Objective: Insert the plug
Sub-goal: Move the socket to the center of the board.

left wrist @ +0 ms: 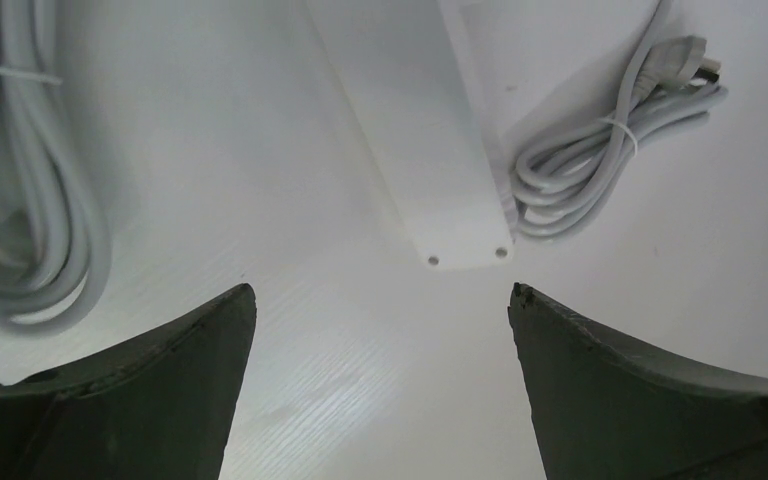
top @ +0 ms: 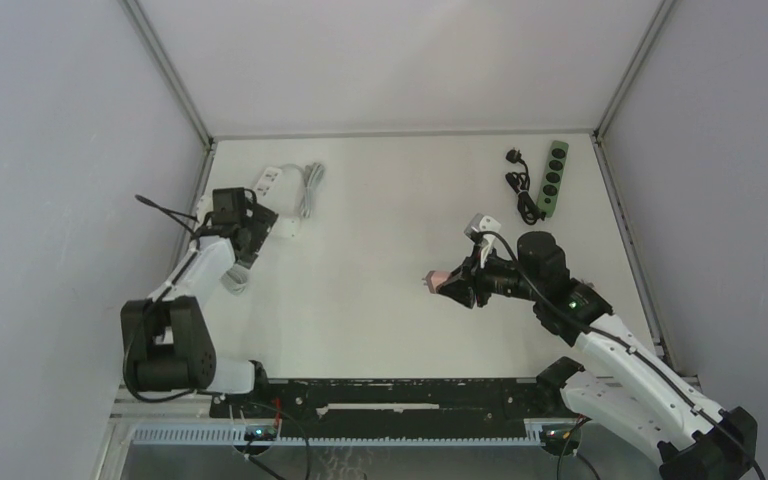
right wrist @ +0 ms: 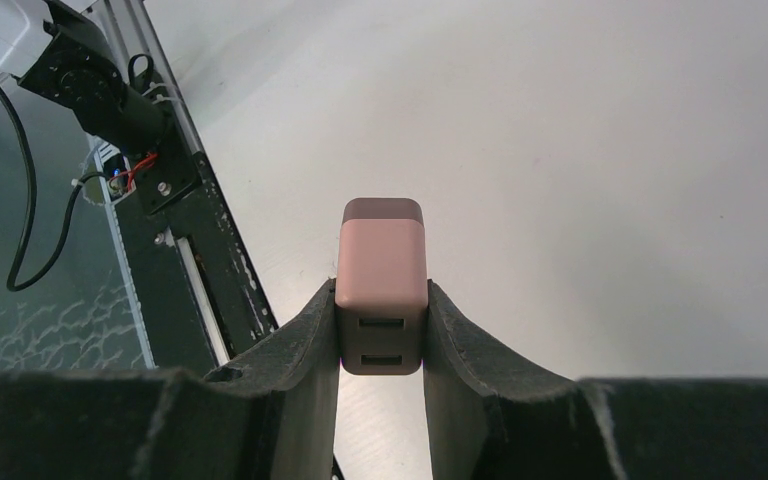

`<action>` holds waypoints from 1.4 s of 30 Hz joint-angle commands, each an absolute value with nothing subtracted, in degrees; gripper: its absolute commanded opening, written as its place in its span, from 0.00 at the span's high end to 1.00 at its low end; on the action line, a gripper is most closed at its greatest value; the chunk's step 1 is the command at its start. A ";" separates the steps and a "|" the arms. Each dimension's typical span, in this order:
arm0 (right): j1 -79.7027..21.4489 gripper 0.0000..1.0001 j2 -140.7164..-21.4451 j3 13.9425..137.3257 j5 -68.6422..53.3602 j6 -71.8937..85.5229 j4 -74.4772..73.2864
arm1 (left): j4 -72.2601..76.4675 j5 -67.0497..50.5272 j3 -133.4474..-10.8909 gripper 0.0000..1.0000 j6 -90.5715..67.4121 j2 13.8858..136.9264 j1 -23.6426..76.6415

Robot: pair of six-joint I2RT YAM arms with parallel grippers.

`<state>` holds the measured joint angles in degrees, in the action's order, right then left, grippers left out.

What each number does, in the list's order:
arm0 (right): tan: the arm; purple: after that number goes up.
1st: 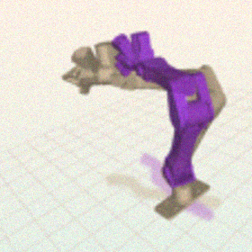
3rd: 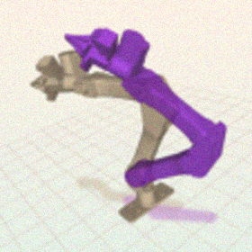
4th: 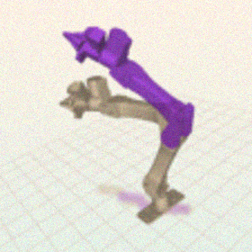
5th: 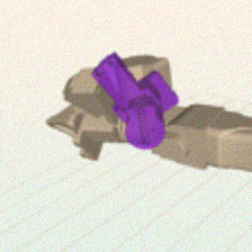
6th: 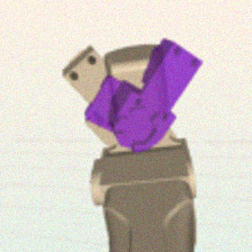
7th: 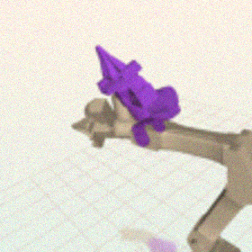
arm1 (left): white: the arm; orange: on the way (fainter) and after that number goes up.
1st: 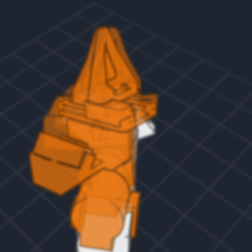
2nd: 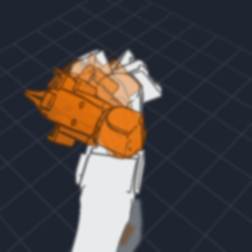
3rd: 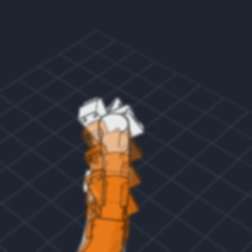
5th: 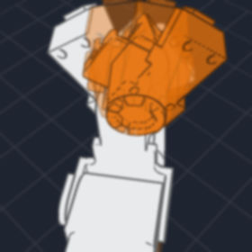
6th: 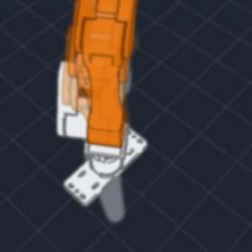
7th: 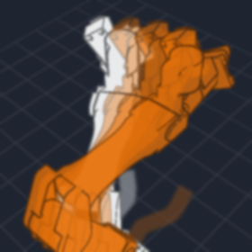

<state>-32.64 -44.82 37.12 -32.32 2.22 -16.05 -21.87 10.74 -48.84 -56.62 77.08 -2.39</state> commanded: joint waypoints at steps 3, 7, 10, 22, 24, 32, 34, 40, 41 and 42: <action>-32.00 1.00 -45.96 36.71 -32.31 1.50 -12.05 | -16.19 5.57 -58.23 0.00 -58.68 86.85 -6.09; -31.78 1.00 -46.49 36.72 -31.97 1.49 -12.21 | -15.73 6.00 -61.48 0.00 -58.85 91.14 -6.59; -31.44 1.00 -46.81 36.73 -32.03 1.58 -12.17 | -16.36 6.94 -63.22 0.00 -58.51 93.82 -6.88; -31.03 1.00 -47.87 36.71 -31.97 1.66 -12.04 | -15.31 6.37 -66.64 0.17 -57.67 101.85 -7.66; -31.03 1.00 -47.81 36.74 -32.12 1.71 -11.99 | -15.29 6.48 -67.20 0.20 -57.13 102.65 -7.60; -30.94 1.00 -47.60 36.71 -32.32 1.65 -11.90 | -19.06 7.00 -70.44 0.22 -53.86 104.54 -7.70; -30.92 1.00 -47.43 36.69 -32.19 1.62 -12.03 | -22.57 8.83 -72.61 0.21 -52.13 105.02 -7.65; -30.90 1.00 -47.24 36.71 -31.95 1.76 -12.16 | -31.49 13.82 -78.95 0.20 -46.15 107.81 -7.40; -30.94 1.00 -47.24 36.72 -31.98 1.83 -12.18 | -32.51 14.27 -79.97 0.20 -45.34 108.50 -7.40; -30.94 1.00 -47.32 36.69 -31.86 1.84 -12.26 | -33.31 14.48 -80.87 0.20 -44.61 109.23 -7.41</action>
<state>-31.14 -48.03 36.42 -31.99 2.22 -14.98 -27.22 10.85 -75.57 -50.00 107.09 -7.20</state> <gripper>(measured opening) 0.388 0.802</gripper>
